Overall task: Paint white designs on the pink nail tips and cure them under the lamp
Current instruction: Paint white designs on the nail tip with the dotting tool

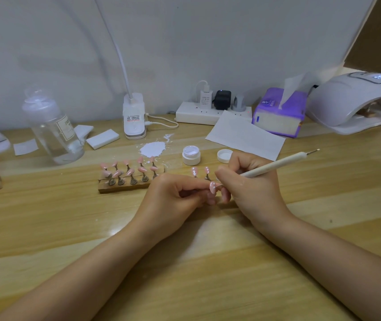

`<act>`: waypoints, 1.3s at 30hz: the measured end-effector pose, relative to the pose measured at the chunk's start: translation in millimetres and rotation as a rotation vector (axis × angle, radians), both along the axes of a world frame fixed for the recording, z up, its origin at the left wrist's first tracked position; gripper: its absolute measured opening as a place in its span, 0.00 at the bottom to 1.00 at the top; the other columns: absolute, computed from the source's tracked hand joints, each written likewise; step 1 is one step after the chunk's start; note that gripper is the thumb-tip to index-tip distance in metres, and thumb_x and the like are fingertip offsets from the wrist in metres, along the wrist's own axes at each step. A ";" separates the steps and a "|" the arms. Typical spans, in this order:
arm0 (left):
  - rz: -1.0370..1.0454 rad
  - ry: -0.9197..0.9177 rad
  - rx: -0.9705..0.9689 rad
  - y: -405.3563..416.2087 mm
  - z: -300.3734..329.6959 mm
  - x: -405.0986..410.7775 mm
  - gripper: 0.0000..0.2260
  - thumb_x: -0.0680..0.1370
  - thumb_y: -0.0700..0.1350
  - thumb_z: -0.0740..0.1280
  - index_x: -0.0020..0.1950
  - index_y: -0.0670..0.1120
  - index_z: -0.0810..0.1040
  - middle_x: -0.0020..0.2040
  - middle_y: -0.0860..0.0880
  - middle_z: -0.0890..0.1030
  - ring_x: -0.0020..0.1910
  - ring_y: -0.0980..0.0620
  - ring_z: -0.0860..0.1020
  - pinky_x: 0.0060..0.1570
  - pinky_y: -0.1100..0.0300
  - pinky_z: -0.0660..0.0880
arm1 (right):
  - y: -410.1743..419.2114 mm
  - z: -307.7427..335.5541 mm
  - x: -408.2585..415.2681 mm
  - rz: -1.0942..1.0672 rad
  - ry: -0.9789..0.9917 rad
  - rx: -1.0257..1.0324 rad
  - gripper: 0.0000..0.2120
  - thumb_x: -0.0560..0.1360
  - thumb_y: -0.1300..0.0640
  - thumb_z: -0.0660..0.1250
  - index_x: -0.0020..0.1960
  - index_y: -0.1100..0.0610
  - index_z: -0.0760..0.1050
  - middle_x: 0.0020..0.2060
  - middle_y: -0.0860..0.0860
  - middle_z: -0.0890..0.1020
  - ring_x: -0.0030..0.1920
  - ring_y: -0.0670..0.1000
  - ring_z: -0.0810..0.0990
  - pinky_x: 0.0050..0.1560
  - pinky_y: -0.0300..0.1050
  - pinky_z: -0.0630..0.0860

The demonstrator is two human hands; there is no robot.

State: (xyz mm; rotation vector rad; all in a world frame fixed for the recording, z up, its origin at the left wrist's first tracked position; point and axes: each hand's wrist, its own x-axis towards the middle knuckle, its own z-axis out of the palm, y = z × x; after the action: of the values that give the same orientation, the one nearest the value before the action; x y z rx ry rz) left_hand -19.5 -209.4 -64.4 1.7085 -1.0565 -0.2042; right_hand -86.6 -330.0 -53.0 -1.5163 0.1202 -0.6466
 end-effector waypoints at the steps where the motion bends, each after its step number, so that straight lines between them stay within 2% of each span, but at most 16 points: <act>1: 0.002 -0.003 0.003 -0.1 0.0 -0.1 0.08 0.73 0.34 0.69 0.43 0.46 0.84 0.33 0.47 0.83 0.31 0.66 0.74 0.36 0.74 0.70 | -0.1 -0.2 -0.1 -0.001 0.002 -0.008 0.18 0.67 0.75 0.60 0.26 0.59 0.60 0.13 0.48 0.68 0.17 0.44 0.71 0.21 0.30 0.67; 5: 0.023 0.027 0.006 0.2 -0.8 -0.4 0.09 0.73 0.33 0.69 0.45 0.45 0.84 0.34 0.48 0.84 0.31 0.66 0.75 0.37 0.73 0.71 | -0.9 -0.9 1.2 -0.008 0.000 0.021 0.18 0.67 0.74 0.60 0.25 0.59 0.60 0.14 0.49 0.68 0.18 0.46 0.72 0.21 0.32 0.68; 13: 0.034 0.077 -0.004 -1.0 -1.2 -0.7 0.07 0.73 0.35 0.69 0.47 0.43 0.84 0.35 0.47 0.84 0.34 0.64 0.78 0.38 0.70 0.74 | -3.3 -1.3 1.5 -0.034 -0.028 0.036 0.19 0.68 0.74 0.61 0.26 0.58 0.59 0.15 0.46 0.65 0.15 0.44 0.68 0.20 0.31 0.64; 19: 0.014 0.056 -0.007 -0.2 0.2 -1.1 0.07 0.73 0.34 0.69 0.47 0.41 0.83 0.37 0.45 0.84 0.33 0.66 0.76 0.37 0.72 0.72 | 1.1 2.3 -0.9 0.017 -0.017 0.048 0.20 0.69 0.76 0.59 0.25 0.58 0.60 0.13 0.47 0.66 0.14 0.43 0.67 0.20 0.28 0.64; 28: 0.005 0.034 0.007 -0.4 1.0 -1.5 0.08 0.72 0.33 0.68 0.45 0.43 0.83 0.34 0.48 0.83 0.31 0.68 0.75 0.36 0.74 0.70 | 2.6 3.5 -0.7 0.041 -0.004 0.060 0.18 0.68 0.77 0.58 0.26 0.60 0.61 0.13 0.50 0.68 0.16 0.46 0.67 0.21 0.30 0.66; 34: 0.002 0.023 0.014 -0.3 1.2 -1.3 0.07 0.72 0.33 0.68 0.45 0.41 0.84 0.36 0.46 0.84 0.33 0.67 0.76 0.37 0.74 0.70 | 1.5 2.1 -0.5 0.028 0.010 0.031 0.17 0.67 0.76 0.59 0.26 0.61 0.61 0.13 0.49 0.69 0.17 0.47 0.68 0.21 0.31 0.67; 39: 0.009 0.021 0.020 -0.1 0.7 -0.6 0.07 0.73 0.34 0.69 0.44 0.44 0.84 0.36 0.47 0.84 0.34 0.65 0.77 0.39 0.70 0.73 | 2.0 1.6 -0.7 0.026 0.020 0.030 0.17 0.67 0.76 0.59 0.25 0.60 0.62 0.13 0.49 0.69 0.16 0.45 0.68 0.21 0.33 0.69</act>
State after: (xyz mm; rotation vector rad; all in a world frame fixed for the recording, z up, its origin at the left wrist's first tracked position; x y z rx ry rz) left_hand -20.2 -209.5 -63.7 1.7253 -1.0345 -0.2275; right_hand -87.3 -328.0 -51.4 -1.4931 0.1242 -0.6063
